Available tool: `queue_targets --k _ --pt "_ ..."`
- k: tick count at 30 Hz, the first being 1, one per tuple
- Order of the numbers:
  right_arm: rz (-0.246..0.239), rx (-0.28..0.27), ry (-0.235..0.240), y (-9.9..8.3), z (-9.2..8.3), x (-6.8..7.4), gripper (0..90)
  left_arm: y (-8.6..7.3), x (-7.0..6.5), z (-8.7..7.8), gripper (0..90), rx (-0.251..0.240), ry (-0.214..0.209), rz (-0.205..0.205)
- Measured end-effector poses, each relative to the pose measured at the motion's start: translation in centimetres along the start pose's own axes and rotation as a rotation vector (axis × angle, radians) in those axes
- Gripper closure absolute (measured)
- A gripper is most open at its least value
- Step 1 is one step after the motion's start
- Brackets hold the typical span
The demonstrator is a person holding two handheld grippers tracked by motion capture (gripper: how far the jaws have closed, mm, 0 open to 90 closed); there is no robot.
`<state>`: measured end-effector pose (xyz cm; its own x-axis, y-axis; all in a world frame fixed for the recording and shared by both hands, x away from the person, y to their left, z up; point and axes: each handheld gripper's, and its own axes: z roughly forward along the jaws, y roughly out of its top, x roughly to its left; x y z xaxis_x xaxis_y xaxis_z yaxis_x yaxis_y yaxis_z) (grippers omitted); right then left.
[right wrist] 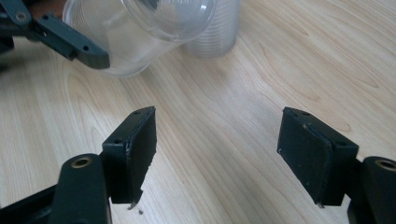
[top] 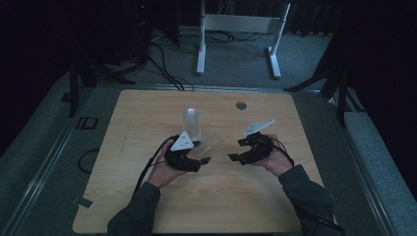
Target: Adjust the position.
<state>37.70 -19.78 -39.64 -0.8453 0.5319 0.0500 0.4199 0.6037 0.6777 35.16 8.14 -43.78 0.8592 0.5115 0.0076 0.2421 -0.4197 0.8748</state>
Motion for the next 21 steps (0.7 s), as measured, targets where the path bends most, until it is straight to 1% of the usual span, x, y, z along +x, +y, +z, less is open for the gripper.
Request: queue_targets --k 1,6,8,9,10,11,12,14,15,16,18,21 --pt "-0.025 0.024 -0.014 0.1 -0.1 0.1 28.9 0.1 0.0 0.0 30.2 0.010 -0.004 0.011" --pt "-0.067 0.046 -0.037 0.4 -0.1 0.2 29.0 0.4 -0.2 0.2 30.4 0.029 -0.018 0.032" --pt "-0.075 0.051 -0.042 0.5 -0.2 0.3 29.0 0.4 -0.2 0.2 30.4 0.029 -0.018 0.032" --pt "-0.089 0.065 -0.050 0.8 -0.3 0.4 31.2 0.6 -0.1 0.2 30.4 0.043 -0.013 0.047" --pt "-0.105 0.069 -0.051 1.0 -0.3 0.4 31.6 0.6 -0.1 0.2 30.4 0.045 -0.012 0.049" --pt "-0.111 0.072 -0.052 1.1 -0.4 0.5 32.1 0.8 -0.1 0.2 30.3 0.049 -0.013 0.056" --pt "-0.129 0.077 -0.053 1.3 -0.4 0.6 32.6 0.9 -0.1 0.2 30.4 0.054 -0.014 0.063" --pt "-0.146 0.091 -0.057 1.6 -0.5 0.7 33.1 1.1 -0.1 0.2 30.3 0.061 -0.012 0.080" --pt "-0.146 0.091 -0.057 1.6 -0.5 0.7 33.1 1.1 -0.1 0.2 30.3 0.061 -0.012 0.080" --pt "-0.157 0.102 -0.068 1.9 -0.5 0.7 33.2 1.3 -0.1 0.2 30.3 0.069 -0.007 0.092" --pt "-0.157 0.112 -0.076 2.1 -0.5 0.5 33.4 1.4 -0.1 0.1 30.3 0.072 -0.007 0.095" --pt "-0.170 0.126 -0.081 2.3 -0.7 0.5 33.4 1.5 0.0 0.1 30.3 0.081 -0.009 0.106"
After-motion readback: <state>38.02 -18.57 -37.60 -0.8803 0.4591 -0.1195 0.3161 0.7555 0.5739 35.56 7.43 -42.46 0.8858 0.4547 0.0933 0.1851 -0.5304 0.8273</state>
